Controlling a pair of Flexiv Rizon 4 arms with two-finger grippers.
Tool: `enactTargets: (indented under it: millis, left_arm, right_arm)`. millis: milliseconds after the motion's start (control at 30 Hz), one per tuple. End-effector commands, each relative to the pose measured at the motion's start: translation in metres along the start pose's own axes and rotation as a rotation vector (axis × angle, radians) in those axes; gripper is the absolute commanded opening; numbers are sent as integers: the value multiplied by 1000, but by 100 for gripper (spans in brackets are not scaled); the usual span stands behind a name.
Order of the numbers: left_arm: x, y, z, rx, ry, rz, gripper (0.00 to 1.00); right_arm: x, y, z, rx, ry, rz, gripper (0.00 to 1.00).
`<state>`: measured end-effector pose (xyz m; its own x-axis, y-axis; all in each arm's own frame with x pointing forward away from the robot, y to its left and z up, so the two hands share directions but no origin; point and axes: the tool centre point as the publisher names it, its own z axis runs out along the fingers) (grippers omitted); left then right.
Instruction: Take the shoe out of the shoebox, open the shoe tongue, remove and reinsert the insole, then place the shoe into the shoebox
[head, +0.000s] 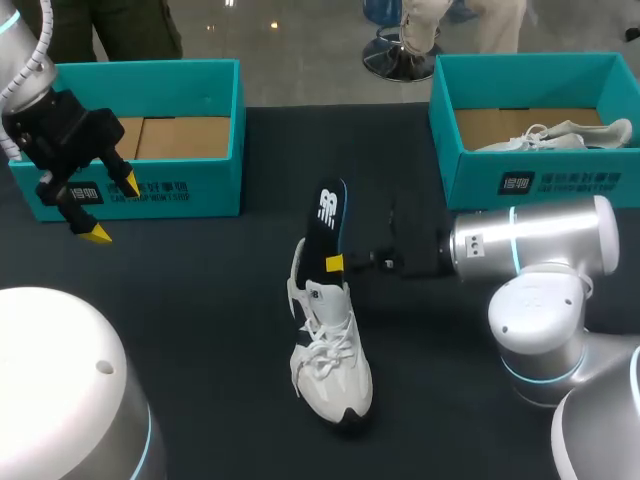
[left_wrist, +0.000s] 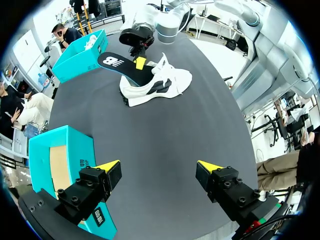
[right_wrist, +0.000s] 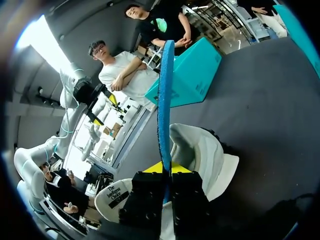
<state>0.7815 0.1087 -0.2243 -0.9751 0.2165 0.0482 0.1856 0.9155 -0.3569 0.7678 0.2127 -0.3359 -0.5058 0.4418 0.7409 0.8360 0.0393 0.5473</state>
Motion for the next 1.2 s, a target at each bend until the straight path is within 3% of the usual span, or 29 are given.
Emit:
enactTargets:
  millis: [33, 267, 300, 400, 500, 867, 933, 967, 1000, 1200]
  left_arm:
    - [1, 0, 0, -1, 0, 0, 100]
    - [1, 0, 0, -1, 0, 0, 100]
    - [1, 0, 0, -1, 0, 0, 100]
    - [1, 0, 0, -1, 0, 0, 100]
    - [1, 0, 0, -1, 0, 0, 100]
    - [1, 0, 0, -1, 0, 0, 100]
    - [1, 0, 0, -1, 0, 0, 100]
    - [1, 0, 0, -1, 0, 0, 100]
    - [1, 0, 0, -1, 0, 0, 100]
    - [1, 0, 0, -1, 0, 0, 100]
  right_arm:
    - [1, -8, 2, -5, -7, 3, 0]
    - [2, -9, 6, 6, -4, 11, 0]
    - [3, -8, 6, 6, -3, 10, 19]
    - [5, -2, 6, 14, -4, -2, 45]
    - [6, 6, 6, 23, -8, -14, 47]
    - [6, 23, -2, 14, -33, -37, 42]
    - [6, 25, -4, 13, -36, -39, 33]
    - [5, 26, -4, 13, -38, -39, 22]
    - [5, 26, -5, 12, -40, -39, 1]
    - [2, 28, -6, 16, -39, -39, 0]
